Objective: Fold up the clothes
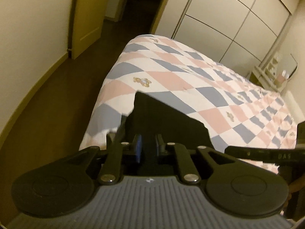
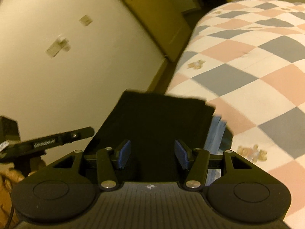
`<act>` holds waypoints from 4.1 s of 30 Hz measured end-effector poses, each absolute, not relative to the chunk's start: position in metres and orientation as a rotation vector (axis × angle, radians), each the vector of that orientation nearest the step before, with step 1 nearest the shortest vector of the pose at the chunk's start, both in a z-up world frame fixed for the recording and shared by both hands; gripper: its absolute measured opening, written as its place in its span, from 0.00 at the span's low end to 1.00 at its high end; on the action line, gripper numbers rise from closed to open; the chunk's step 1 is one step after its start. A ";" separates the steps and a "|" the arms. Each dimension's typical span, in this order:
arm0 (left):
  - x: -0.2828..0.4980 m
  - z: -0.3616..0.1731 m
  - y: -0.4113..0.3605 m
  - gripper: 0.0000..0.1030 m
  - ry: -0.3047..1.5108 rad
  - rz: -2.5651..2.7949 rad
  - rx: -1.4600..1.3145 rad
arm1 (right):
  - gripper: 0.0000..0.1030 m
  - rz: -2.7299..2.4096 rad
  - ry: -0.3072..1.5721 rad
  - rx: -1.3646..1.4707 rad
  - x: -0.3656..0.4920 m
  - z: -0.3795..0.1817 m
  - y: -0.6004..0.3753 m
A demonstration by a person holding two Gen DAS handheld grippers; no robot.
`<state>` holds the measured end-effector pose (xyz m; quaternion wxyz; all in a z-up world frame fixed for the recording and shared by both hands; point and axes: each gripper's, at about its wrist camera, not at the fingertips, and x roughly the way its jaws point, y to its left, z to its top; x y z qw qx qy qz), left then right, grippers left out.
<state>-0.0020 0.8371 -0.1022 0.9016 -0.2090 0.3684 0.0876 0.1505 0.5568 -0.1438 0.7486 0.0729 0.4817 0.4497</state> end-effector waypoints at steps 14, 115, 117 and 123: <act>-0.024 -0.083 0.787 0.29 0.878 0.475 -0.401 | 0.76 1.059 1.040 0.090 0.095 -0.122 0.526; -0.084 0.005 0.278 0.99 0.774 1.292 -0.630 | 1.00 1.503 0.884 -0.397 0.131 -0.037 0.241; -0.077 0.002 0.279 0.99 0.782 1.288 -0.635 | 1.00 1.499 0.886 -0.401 0.137 -0.038 0.241; -0.058 0.000 0.279 0.99 0.794 1.278 -0.629 | 1.00 1.489 0.898 -0.396 0.153 -0.040 0.238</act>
